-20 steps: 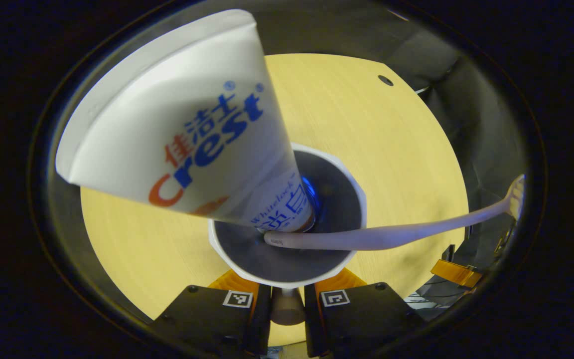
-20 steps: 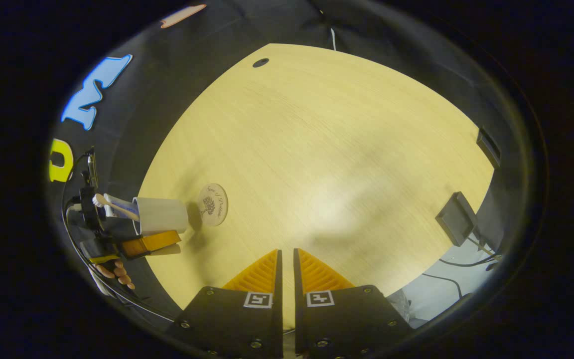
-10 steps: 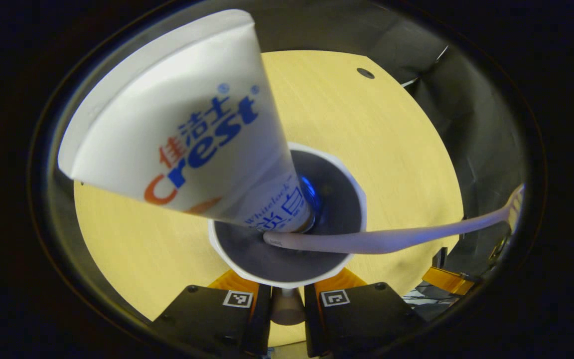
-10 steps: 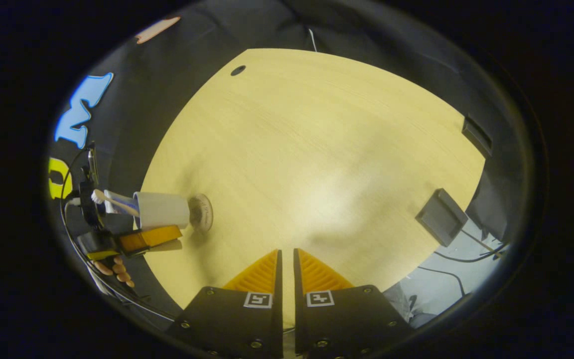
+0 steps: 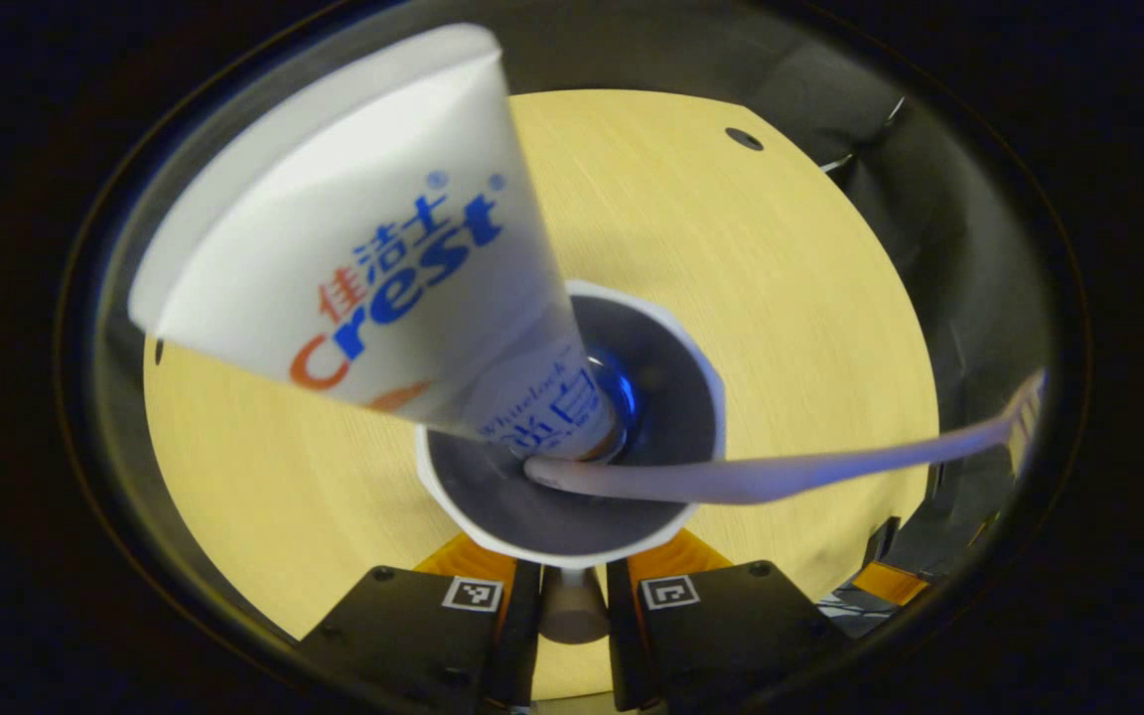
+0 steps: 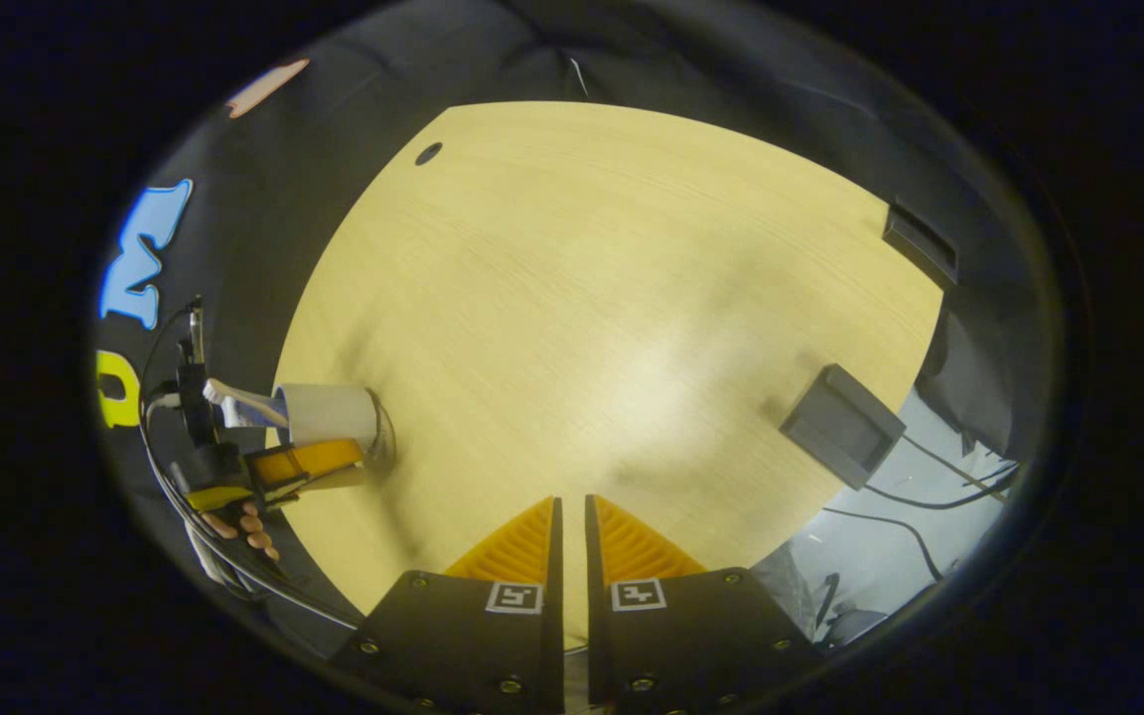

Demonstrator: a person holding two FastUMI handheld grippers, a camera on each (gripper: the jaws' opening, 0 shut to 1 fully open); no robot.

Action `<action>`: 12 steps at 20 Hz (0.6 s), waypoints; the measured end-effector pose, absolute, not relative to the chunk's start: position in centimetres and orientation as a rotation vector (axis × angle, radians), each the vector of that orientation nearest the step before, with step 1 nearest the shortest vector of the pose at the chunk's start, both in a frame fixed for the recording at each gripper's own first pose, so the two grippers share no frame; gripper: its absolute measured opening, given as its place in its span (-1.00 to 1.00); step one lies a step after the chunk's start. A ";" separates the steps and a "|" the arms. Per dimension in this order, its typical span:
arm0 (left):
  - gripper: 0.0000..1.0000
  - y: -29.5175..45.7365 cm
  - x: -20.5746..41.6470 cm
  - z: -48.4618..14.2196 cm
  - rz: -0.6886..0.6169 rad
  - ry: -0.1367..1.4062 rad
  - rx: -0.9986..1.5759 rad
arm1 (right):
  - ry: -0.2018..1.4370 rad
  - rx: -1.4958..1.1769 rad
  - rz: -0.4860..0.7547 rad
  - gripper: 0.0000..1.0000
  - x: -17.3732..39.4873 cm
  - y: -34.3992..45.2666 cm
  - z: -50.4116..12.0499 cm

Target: Put the toothbrush and toothpaste on the desktop into the cup, then pick up the cup and place it on the coaster on the desktop.

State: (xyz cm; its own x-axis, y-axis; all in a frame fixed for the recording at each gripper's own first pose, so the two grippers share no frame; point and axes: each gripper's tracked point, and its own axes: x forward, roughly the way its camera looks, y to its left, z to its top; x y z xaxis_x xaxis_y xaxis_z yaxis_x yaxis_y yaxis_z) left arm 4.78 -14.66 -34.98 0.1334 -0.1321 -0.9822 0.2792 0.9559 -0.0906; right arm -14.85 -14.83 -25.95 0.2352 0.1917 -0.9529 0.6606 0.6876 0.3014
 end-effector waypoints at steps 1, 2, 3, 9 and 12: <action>-0.26 -14.4 4.1 -34.2 -0.301 1.402 0.127 | 1.327 0.801 -0.376 -0.79 -15.0 -14.9 -25.9; -0.22 -14.0 3.5 -33.0 -0.305 1.387 0.132 | 1.328 0.803 -0.378 -0.79 -15.0 -15.0 -25.9; -0.22 -13.7 2.9 -32.1 -0.312 1.371 0.143 | 1.330 0.803 -0.376 -0.79 -15.0 -15.0 -26.1; -0.23 -10.5 -1.6 -23.2 -0.344 1.272 0.236 | 1.347 0.788 -0.333 -0.79 -15.0 -13.8 -26.5; -0.19 -10.7 -3.9 -20.2 -0.357 1.232 0.255 | 1.351 0.782 -0.316 -0.79 -14.9 -13.1 -26.5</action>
